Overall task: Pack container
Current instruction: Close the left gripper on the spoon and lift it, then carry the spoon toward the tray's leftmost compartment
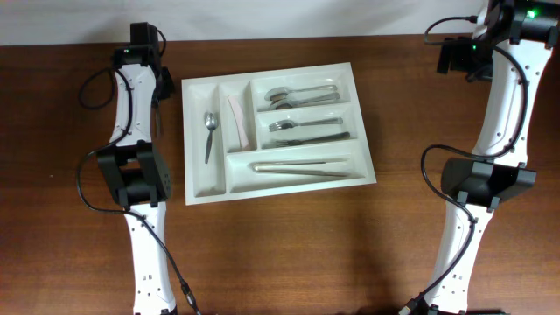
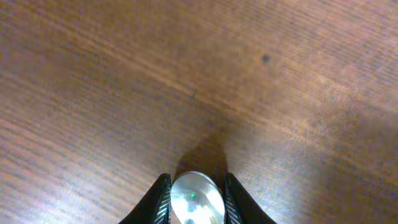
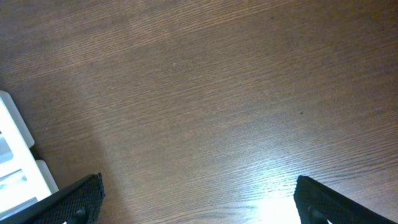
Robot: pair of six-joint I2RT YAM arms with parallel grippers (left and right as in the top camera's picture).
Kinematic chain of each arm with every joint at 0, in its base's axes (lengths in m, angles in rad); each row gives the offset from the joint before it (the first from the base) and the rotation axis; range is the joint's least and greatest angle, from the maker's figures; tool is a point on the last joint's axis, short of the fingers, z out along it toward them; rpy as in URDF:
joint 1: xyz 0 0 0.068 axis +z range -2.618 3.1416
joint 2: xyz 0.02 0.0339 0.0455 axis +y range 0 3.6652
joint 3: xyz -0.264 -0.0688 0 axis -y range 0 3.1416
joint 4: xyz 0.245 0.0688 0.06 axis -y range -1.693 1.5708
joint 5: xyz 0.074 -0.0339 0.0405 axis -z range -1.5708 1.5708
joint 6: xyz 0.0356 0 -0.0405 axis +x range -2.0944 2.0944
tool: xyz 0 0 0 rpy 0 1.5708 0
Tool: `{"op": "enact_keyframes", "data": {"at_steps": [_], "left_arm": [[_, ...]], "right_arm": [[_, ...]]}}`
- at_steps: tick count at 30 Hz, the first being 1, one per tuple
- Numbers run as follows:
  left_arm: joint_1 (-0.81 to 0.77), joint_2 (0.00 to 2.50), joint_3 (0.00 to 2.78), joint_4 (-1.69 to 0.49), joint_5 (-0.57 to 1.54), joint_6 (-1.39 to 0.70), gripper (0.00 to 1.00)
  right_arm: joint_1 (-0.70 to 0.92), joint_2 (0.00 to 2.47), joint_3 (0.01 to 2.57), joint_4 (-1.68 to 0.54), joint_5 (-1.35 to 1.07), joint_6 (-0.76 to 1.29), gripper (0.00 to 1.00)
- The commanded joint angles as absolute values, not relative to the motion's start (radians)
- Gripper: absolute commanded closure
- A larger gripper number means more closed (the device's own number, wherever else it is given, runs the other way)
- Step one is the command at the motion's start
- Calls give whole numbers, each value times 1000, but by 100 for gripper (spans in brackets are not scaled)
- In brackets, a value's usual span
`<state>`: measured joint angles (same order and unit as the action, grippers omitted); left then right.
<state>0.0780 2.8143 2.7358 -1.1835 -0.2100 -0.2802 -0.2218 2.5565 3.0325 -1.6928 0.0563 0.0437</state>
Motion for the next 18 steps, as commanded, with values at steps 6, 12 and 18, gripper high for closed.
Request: {"op": "enact_keyframes", "data": {"at_steps": [6, 12, 18], "left_arm": [[83, 2690, 2738, -1206, -212, -237, 98], [83, 2685, 2738, -1221, -233, -237, 98], [69, 2685, 2738, -1319, -223, -238, 98]], "right_arm": [[-223, 2546, 3028, -1699, 64, 33, 1], [-223, 2546, 3028, -1699, 64, 33, 1], [-223, 2546, 3028, -1699, 64, 33, 1]]}}
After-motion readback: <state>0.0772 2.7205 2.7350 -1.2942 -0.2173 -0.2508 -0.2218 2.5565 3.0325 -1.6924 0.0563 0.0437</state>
